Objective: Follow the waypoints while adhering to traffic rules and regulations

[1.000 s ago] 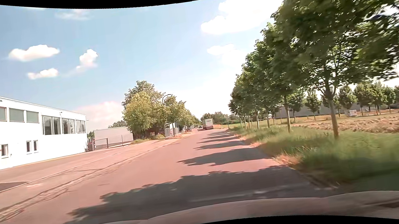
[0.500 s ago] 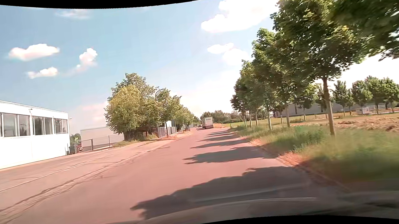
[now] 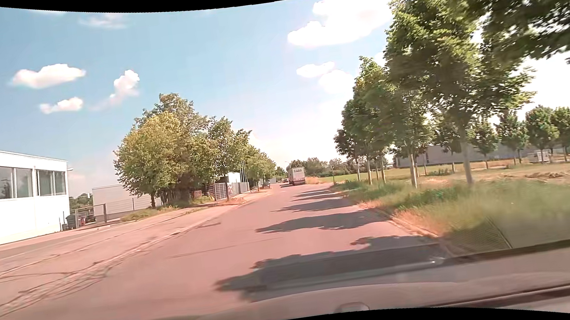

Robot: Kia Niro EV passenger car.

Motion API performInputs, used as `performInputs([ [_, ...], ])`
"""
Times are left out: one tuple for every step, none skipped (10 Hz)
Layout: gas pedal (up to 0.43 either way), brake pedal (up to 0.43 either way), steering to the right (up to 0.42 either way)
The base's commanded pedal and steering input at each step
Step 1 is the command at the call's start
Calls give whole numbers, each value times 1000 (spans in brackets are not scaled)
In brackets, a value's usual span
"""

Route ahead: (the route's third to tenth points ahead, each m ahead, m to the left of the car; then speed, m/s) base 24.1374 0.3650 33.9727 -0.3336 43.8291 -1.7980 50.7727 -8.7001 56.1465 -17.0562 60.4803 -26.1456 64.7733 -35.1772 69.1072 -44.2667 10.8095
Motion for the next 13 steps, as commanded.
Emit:
performInputs([
  [0,0,-4],
  [0,0,-4],
  [0,0,-4],
  [0,0,-4],
  [0,0,-4],
  [0,0,-4],
  [0,0,-4],
  [0,0,-4],
  [0,0,-4],
  [0,0,-4],
  [0,6,-4],
  [0,43,-4],
  [0,85,-5],
])
